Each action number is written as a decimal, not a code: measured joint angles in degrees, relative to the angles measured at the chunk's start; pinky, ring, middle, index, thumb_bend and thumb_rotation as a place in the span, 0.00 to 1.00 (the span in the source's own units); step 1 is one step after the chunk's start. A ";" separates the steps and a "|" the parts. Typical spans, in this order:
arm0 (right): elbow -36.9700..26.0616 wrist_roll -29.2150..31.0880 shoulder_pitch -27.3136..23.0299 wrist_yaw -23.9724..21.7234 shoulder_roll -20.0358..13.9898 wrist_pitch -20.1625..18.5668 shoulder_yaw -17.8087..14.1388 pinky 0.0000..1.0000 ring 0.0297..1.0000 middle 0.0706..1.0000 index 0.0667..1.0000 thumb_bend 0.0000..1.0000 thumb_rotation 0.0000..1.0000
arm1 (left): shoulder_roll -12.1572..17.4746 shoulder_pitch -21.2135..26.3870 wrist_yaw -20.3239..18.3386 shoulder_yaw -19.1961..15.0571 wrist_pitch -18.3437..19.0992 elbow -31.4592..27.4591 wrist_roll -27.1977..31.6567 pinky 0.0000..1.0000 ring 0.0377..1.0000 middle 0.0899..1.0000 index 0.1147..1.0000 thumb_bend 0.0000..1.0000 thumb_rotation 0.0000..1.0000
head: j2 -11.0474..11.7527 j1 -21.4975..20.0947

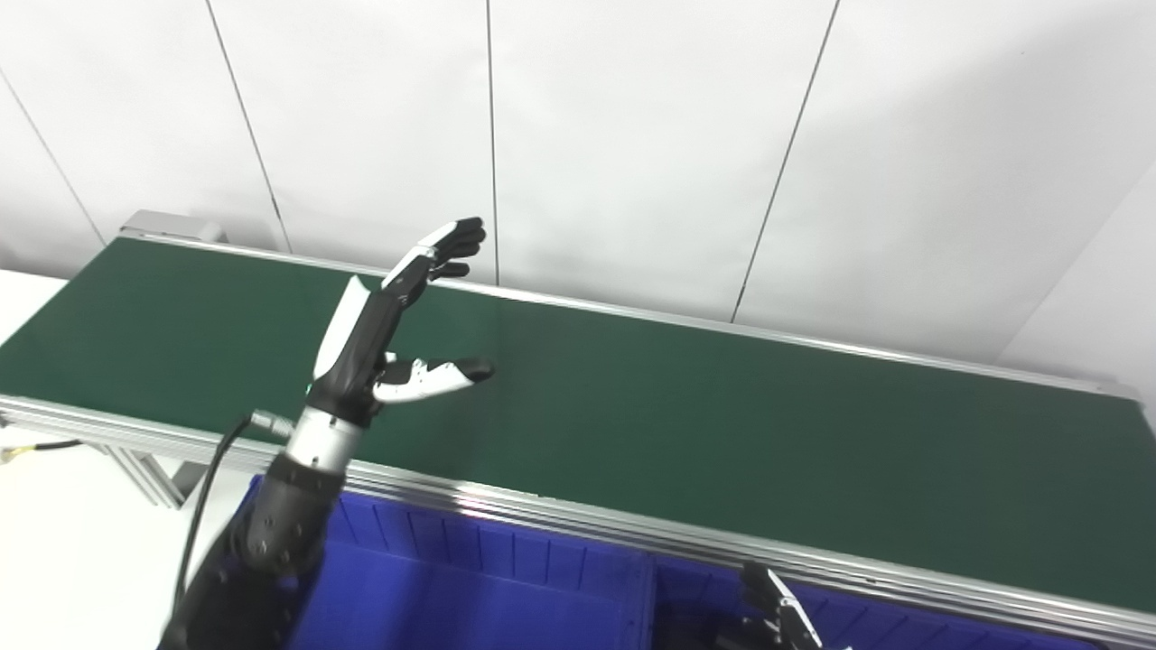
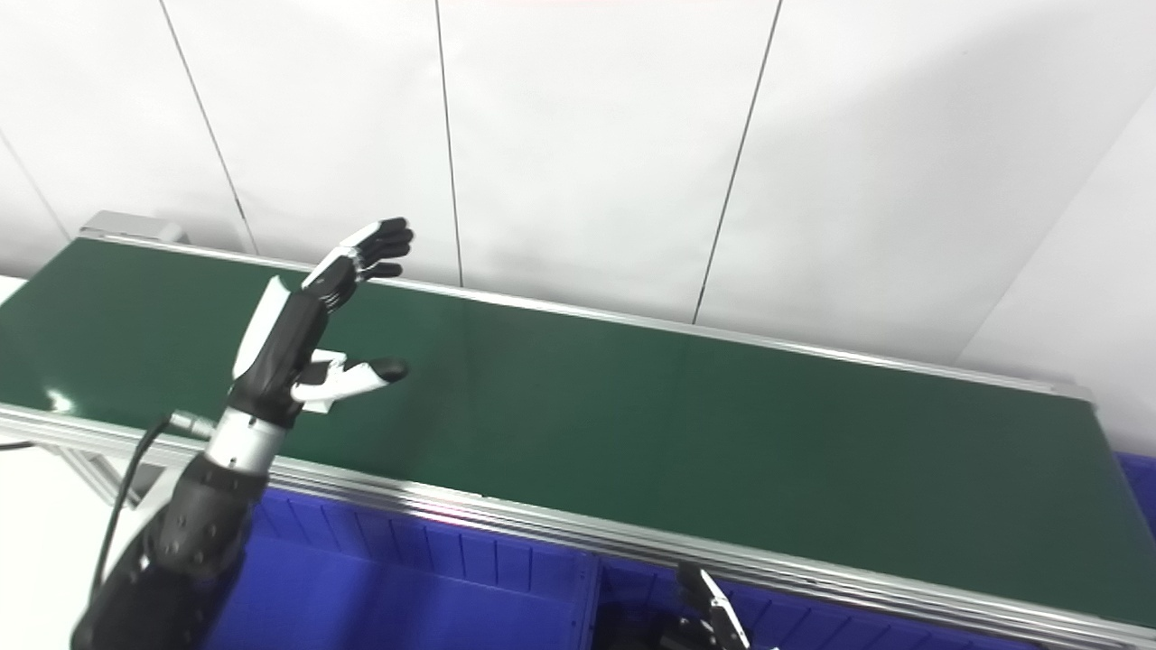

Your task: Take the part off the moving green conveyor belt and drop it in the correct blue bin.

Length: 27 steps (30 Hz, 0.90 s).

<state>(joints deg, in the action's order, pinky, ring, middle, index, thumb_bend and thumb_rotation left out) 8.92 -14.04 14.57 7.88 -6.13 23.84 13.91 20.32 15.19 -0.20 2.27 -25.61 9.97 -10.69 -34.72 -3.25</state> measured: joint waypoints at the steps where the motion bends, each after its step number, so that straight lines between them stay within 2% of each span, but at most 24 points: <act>1: -0.01 0.43 0.03 0.31 -0.36 0.00 0.15 0.81 0.87 0.87 0.89 0.95 0.51 | 0.96 1.04 -0.45 0.18 0.03 1.58 -0.53 0.83 0.87 0.89 0.90 0.77 0.57 | -0.52 0.44; 2: -0.01 0.89 0.05 0.54 -0.55 0.00 0.24 0.82 0.87 0.88 0.89 0.95 0.53 | 1.57 1.82 -0.89 0.21 0.11 2.74 -1.17 0.84 0.88 0.89 0.90 0.77 0.53 | -0.53 0.44; 4: -0.01 1.31 0.06 1.00 -1.13 0.00 0.44 0.84 0.88 0.88 0.90 0.95 0.55 | 2.27 3.25 -1.72 0.70 0.28 4.92 -1.85 0.85 0.89 0.90 0.91 0.81 0.49 | -2.10 1.66; 7: -0.02 3.14 -0.10 1.55 -1.96 0.01 1.20 0.85 0.88 0.87 0.90 0.95 0.56 | 2.55 5.39 -3.41 2.32 0.37 9.14 -3.28 0.85 0.89 0.90 0.91 0.83 0.48 | -2.64 2.64; 10: -0.23 5.03 0.05 1.58 -2.03 0.02 1.33 0.89 0.89 0.89 0.91 0.95 0.59 | 2.57 7.50 -3.84 4.23 0.24 13.35 -5.41 0.83 0.88 0.90 0.91 0.91 0.49 | -3.69 4.30; 15: -0.56 6.77 -0.07 1.65 -2.85 0.02 1.31 0.87 0.89 0.90 0.92 0.93 0.62 | 3.03 11.59 -5.17 6.06 1.40 19.03 -9.54 0.82 0.88 0.89 0.90 0.98 0.43 | -4.48 5.62; 21: -0.54 8.08 -0.31 1.65 -3.55 0.03 1.34 0.86 0.90 0.90 0.92 0.92 0.63 | 4.17 15.02 -6.35 8.47 1.87 25.22 -13.28 0.83 0.88 0.89 0.91 1.00 0.36 | -4.92 6.68; 27: -0.52 8.20 -0.60 1.68 -3.92 0.02 1.23 0.84 0.89 0.89 0.91 0.95 0.64 | 5.70 16.55 -8.06 10.62 2.90 30.31 -15.27 0.79 0.85 0.89 0.91 1.00 0.30 | -5.01 7.64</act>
<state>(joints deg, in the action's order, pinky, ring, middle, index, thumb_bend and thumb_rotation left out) 8.40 -5.85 13.97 9.56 -10.06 23.87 15.14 26.01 31.74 -8.25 12.89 -22.71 40.28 -25.95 -39.73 4.39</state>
